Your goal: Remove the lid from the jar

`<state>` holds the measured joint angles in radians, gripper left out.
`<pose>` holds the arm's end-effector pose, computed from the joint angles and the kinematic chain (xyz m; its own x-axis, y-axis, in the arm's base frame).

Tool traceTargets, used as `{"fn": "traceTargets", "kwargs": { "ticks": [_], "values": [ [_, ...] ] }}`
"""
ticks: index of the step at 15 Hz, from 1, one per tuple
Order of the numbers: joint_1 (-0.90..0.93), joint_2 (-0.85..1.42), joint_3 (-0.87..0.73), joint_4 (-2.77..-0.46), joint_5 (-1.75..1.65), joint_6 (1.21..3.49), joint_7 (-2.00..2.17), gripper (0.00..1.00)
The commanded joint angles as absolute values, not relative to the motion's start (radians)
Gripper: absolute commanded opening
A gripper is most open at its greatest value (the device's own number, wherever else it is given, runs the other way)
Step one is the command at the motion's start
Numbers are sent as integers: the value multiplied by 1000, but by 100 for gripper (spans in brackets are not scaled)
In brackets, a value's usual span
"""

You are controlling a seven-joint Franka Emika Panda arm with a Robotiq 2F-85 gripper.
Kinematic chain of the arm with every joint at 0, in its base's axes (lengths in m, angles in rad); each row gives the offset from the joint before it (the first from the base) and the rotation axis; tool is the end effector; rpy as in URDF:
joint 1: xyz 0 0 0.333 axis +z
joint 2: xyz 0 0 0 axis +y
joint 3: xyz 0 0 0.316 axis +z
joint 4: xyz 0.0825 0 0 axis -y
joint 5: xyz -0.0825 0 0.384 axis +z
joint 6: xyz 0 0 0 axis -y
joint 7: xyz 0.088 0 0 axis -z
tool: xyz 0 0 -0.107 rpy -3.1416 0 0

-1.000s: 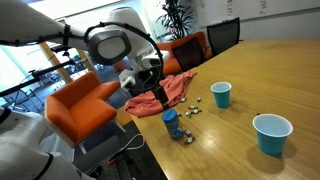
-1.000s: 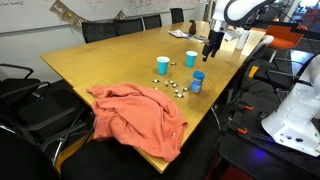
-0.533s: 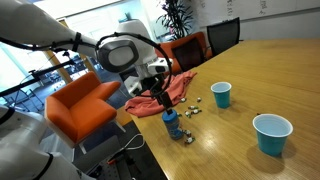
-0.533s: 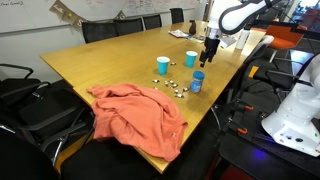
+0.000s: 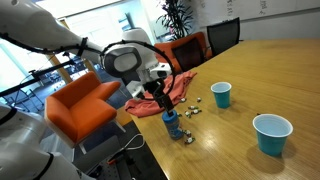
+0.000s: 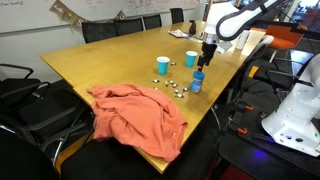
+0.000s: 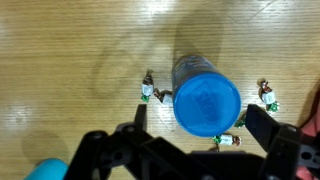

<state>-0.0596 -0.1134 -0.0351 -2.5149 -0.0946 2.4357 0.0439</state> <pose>0.4556 -0.0434 0.3244 0.9972 -0.0664 0.0347 -0.0683 -0.9960 0.0583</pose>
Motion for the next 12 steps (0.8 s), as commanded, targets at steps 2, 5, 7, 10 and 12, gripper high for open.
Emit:
{"fn": "traceTargets", "kwargs": {
  "ticks": [2,5,7,10,12],
  "values": [
    [-53,-103,-26,-2555,-134,2512,79,100],
    [-49,-91,-25,-2572,-146,2561,80,100],
    [-45,-84,-25,-2581,-142,2599,79,100],
    [-40,-71,-23,-2587,-139,2638,80,100],
    [-38,-62,-22,-2589,-143,2660,83,100]
  ]
}}
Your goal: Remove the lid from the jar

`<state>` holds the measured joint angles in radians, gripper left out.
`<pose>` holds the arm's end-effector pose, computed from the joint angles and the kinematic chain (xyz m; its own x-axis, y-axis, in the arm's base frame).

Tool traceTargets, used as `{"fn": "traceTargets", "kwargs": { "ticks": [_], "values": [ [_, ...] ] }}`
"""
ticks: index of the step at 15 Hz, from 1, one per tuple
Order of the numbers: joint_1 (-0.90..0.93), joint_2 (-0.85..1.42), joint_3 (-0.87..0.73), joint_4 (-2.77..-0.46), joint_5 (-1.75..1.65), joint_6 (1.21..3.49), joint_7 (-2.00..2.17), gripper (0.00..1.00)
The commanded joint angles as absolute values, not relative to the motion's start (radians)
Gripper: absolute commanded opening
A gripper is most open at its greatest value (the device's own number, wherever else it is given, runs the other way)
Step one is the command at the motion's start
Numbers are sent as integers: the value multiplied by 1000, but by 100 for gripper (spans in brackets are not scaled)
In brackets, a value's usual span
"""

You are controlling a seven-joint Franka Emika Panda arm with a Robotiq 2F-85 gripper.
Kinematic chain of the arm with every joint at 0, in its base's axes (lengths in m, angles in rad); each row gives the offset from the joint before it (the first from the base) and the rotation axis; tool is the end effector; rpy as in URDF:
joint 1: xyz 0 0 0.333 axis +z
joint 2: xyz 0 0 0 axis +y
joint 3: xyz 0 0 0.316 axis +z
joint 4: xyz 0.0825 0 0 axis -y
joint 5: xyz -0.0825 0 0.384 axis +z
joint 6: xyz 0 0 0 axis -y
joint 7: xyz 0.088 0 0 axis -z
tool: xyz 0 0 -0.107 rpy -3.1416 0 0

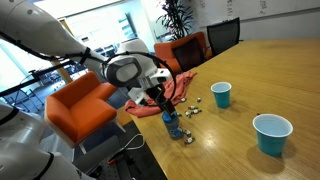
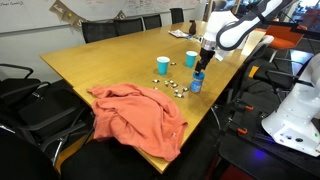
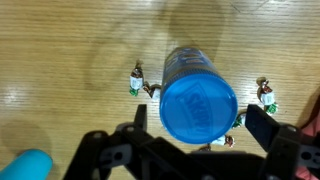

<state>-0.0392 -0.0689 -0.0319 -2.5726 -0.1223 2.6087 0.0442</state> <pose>0.4531 -0.0295 0.2973 0.9945 -0.0097 0.1042 -0.0166 -0.9977 0.0659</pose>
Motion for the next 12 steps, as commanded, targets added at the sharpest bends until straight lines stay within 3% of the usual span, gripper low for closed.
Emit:
{"fn": "traceTargets", "kwargs": {
  "ticks": [1,8,12],
  "values": [
    [-38,-58,-22,-2589,-145,2666,86,100],
    [-32,-35,-23,-2584,-166,2680,97,97],
    [-32,-29,-24,-2584,-176,2678,98,60]
  ]
}}
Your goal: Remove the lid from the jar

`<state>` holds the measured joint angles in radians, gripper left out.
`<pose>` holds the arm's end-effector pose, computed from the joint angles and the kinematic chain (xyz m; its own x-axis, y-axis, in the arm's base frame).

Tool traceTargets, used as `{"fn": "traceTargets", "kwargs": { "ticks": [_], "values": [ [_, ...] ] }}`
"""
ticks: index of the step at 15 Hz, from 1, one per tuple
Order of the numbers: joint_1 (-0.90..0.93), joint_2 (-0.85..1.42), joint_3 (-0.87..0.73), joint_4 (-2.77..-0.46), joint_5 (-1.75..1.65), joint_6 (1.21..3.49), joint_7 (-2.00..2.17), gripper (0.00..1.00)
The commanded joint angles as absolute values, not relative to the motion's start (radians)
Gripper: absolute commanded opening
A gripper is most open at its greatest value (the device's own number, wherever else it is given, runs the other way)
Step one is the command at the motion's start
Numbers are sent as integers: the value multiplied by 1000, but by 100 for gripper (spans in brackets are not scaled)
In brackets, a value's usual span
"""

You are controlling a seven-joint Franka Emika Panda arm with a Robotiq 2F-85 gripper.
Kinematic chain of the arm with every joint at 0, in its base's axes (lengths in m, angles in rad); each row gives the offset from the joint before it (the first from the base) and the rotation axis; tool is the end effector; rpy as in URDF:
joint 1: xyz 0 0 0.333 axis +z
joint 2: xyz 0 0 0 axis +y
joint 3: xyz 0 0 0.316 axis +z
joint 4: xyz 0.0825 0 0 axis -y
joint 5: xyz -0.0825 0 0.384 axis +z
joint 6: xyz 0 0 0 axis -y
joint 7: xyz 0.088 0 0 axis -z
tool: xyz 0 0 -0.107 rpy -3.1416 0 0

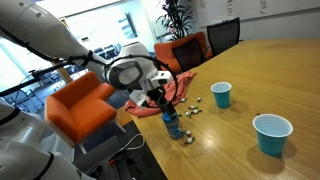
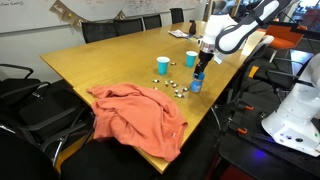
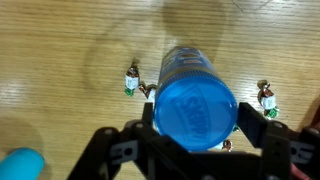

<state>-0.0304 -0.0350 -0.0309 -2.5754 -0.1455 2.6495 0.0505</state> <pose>0.4549 -0.0239 0.2847 0.9940 0.0167 0.1077 0.0086 -0.9971 0.0756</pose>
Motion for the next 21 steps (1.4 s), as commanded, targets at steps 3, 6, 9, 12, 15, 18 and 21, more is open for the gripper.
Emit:
{"fn": "traceTargets", "kwargs": {
  "ticks": [3,6,9,12,15,18,21],
  "values": [
    [-34,-30,-25,-2585,-188,2677,111,54],
    [-33,-53,-27,-2594,-172,2670,94,54],
    [-30,-84,-28,-2600,-132,2656,68,54],
    [-26,-114,-27,-2603,-83,2647,49,54],
    [-23,-146,-28,-2603,-46,2641,41,54],
    [-22,-179,-33,-2599,-12,2632,38,54],
    [-38,-194,-51,-2574,18,2626,44,54]
  ]
}}
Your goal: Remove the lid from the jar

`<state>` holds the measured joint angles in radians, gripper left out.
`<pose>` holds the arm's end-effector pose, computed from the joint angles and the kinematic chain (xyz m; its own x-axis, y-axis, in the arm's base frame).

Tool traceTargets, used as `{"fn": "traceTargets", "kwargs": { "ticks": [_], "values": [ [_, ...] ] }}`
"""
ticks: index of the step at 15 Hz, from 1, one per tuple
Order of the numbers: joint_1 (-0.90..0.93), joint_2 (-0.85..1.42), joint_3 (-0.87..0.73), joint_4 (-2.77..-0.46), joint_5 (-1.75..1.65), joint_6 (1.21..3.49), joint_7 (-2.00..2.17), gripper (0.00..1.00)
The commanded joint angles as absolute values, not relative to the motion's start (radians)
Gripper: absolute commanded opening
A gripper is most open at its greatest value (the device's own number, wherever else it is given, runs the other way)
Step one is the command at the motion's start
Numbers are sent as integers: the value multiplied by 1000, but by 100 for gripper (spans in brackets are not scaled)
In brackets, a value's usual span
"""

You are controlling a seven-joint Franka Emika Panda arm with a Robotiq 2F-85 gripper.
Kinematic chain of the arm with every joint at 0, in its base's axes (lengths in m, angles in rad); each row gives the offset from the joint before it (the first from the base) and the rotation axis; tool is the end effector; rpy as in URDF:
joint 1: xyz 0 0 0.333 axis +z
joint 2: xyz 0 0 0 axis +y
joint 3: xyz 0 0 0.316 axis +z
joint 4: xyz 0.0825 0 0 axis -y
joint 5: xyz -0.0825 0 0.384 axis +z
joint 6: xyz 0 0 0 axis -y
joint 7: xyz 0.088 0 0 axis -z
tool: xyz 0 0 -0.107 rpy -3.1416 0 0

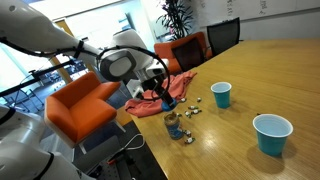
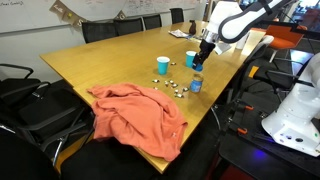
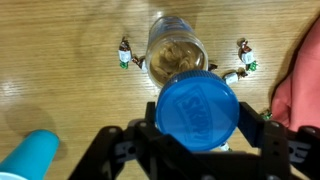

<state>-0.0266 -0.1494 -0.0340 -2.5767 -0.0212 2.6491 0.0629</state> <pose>0.4570 -0.0270 0.3366 0.9700 -0.1039 0.2200 -0.1054 -0.9944 -0.0050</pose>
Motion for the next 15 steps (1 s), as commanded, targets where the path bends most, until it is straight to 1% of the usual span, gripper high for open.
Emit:
{"fn": "traceTargets", "kwargs": {
  "ticks": [1,8,15],
  "values": [
    [-52,-189,-64,-2560,20,2628,51,54],
    [-164,-78,-161,-2446,6,2633,102,54],
    [-197,151,-201,-2353,0,2667,162,54]
  ]
}}
